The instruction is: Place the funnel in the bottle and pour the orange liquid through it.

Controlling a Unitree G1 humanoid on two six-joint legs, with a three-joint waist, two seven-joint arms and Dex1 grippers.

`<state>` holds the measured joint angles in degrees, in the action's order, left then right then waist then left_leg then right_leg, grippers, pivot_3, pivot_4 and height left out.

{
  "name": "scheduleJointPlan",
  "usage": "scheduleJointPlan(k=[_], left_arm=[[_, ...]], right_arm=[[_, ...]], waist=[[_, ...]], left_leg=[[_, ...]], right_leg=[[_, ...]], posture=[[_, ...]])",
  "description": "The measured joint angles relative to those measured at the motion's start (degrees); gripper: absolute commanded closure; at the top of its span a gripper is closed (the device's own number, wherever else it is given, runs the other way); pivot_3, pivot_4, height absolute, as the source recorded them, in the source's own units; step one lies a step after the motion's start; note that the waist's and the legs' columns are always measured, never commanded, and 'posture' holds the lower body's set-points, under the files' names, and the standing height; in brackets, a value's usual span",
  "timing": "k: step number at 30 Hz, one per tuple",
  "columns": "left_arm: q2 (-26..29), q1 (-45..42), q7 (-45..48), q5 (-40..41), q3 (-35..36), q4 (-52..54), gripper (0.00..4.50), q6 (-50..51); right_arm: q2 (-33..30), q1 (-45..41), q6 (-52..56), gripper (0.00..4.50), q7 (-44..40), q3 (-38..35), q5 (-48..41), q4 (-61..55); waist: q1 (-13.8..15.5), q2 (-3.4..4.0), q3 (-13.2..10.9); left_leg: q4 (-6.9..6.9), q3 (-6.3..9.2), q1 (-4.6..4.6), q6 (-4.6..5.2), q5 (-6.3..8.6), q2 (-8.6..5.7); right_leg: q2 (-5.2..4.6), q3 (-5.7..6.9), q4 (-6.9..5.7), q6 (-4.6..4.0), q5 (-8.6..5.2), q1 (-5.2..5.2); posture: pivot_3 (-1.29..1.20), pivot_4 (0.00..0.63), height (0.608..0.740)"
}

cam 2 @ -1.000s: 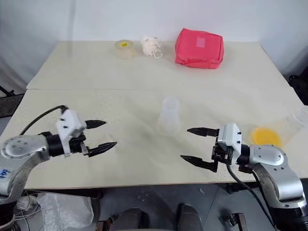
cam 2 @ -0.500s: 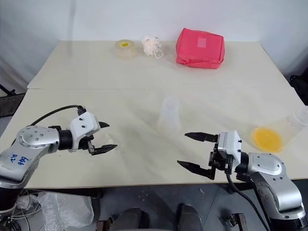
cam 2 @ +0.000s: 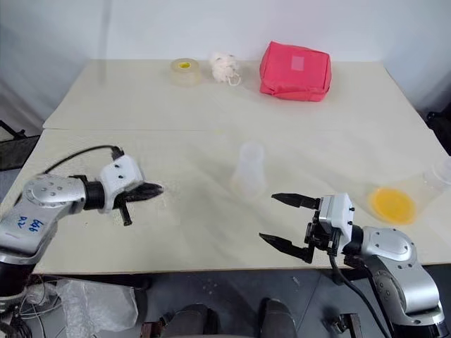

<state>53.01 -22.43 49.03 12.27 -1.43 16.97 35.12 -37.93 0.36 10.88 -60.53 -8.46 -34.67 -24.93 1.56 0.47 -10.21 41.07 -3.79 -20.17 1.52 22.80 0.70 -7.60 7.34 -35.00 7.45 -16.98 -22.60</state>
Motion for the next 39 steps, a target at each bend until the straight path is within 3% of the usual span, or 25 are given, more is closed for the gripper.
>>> scheduleJointPlan(k=[9,16,25,33,39], left_arm=[[0.6,-2.6,3.0,1.8,0.9,-2.2,4.48,3.0],[1.2,-10.0,7.1,10.1,4.4,-2.2,4.48,10.6],[-10.3,-23.0,5.2,21.5,10.5,-6.8,4.48,12.7],[-16.1,-33.8,5.5,24.6,9.7,-17.1,4.48,13.5],[-18.4,-41.0,5.5,23.4,4.8,-27.4,4.48,17.2]], right_arm=[[0.1,-1.1,-0.8,0.00,0.1,0.0,0.4,0.4],[0.1,-2.9,-1.0,0.00,0.0,-0.2,0.6,2.4],[-0.3,-6.6,-1.2,0.00,0.1,-2.9,0.6,5.1],[-0.1,-12.1,-0.6,0.00,1.8,-3.6,-1.1,6.4],[-0.1,-12.3,0.5,0.00,2.5,-4.5,-2.5,6.8]], waist=[[-0.1,-0.01,0.0],[0.0,-0.04,0.0],[-0.1,-0.06,0.0],[-0.1,-0.08,-0.1],[-0.1,-0.10,-0.1]], left_leg=[[0.00,0.00,-0.03,0.00,0.00,0.00],[0.03,0.03,-0.06,0.00,0.00,0.00],[0.08,0.05,-0.06,0.00,0.00,-0.03],[0.11,0.06,-0.07,0.00,-0.01,-0.05],[0.13,0.02,-0.15,0.01,-0.01,-0.10]], right_leg=[[0.05,0.04,0.01,0.00,0.00,-0.03],[0.04,0.04,0.01,0.00,0.00,-0.02],[0.04,0.08,-0.03,0.01,0.01,-0.02],[0.05,0.12,-0.05,0.02,0.01,-0.01],[0.05,0.22,-0.03,0.03,0.02,-0.02]], posture=[[0.00,0.150,0.740],[0.00,0.150,0.740],[0.00,0.150,0.740],[0.00,0.150,0.740],[0.00,0.150,0.740]])
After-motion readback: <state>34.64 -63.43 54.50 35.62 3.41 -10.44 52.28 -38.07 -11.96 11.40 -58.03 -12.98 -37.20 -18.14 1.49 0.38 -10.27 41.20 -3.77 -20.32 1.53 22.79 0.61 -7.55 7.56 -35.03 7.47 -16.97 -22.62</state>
